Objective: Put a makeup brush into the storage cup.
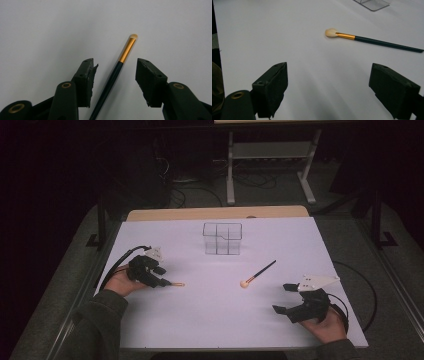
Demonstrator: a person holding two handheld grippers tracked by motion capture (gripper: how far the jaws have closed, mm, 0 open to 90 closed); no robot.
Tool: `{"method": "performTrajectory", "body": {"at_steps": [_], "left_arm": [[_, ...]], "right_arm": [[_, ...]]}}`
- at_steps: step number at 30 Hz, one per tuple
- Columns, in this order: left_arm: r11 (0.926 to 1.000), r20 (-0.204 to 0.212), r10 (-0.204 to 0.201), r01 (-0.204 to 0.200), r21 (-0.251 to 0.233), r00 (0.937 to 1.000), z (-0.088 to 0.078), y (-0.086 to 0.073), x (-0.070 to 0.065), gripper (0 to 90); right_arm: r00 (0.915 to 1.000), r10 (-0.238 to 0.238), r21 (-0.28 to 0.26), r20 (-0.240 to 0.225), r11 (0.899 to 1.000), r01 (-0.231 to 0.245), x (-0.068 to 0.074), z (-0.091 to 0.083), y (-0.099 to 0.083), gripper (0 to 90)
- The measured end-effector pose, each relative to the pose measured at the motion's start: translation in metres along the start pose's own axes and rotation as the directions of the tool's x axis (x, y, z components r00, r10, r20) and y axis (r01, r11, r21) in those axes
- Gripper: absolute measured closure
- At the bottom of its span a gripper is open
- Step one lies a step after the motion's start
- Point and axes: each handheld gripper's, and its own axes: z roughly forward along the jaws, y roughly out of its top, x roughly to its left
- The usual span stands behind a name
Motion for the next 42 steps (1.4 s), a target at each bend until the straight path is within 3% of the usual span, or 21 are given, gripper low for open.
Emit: {"method": "performTrajectory", "body": {"at_steps": [3,6,13,32,35,36,37,38,42], "left_arm": [[0.9999,-0.002,0.008,-0.008,0.011,1.0,0.003,0.0,0.001,53.3],[0.9982,0.003,0.03,-0.03,0.053,0.9996,0.007,0.001,0.002,58.2],[0.9963,0.024,0.036,-0.038,0.077,0.9991,0.012,0.002,0.004,68.8],[0.9895,0.038,0.048,-0.053,0.134,0.9981,0.022,0.005,0.005,79.0],[0.9819,0.022,0.08,-0.082,0.17,0.9966,0.023,0.01,0.002,80.6],[0.9763,0.015,0.096,-0.097,0.193,0.9953,0.025,0.013,0.0,81.2],[0.9763,0.015,0.096,-0.097,0.193,0.9953,0.025,0.013,0.0,81.4],[0.9709,0.009,0.109,-0.109,0.213,0.994,0.025,0.016,-0.001,81.9],[0.9717,0.01,0.094,-0.094,0.217,0.9955,0.026,0.016,0.0,83.0]], "right_arm": [[1.0,0.006,-0.001,-0.001,1.0,-0.006,0.0,0.0,0.0,14.5],[1.0,0.004,0.001,-0.004,1.0,-0.004,-0.001,0.0,-0.001,14.5],[1.0,0.004,0.001,-0.005,1.0,-0.004,-0.001,0.0,-0.001,14.5],[0.9999,0.008,-0.009,-0.007,1.0,-0.009,-0.002,-0.001,-0.001,14.5],[0.9999,0.009,-0.011,-0.008,1.0,-0.009,-0.002,-0.001,-0.001,14.5],[0.9999,0.008,-0.011,-0.008,1.0,-0.008,-0.002,-0.001,0.0,14.5],[0.9999,0.008,-0.011,-0.008,1.0,-0.008,-0.002,-0.001,0.0,14.5],[1.0,0.006,-0.009,-0.008,1.0,-0.006,-0.002,-0.001,0.0,14.5],[0.9999,0.006,-0.011,-0.009,1.0,-0.006,-0.001,-0.002,0.001,14.6]]}}
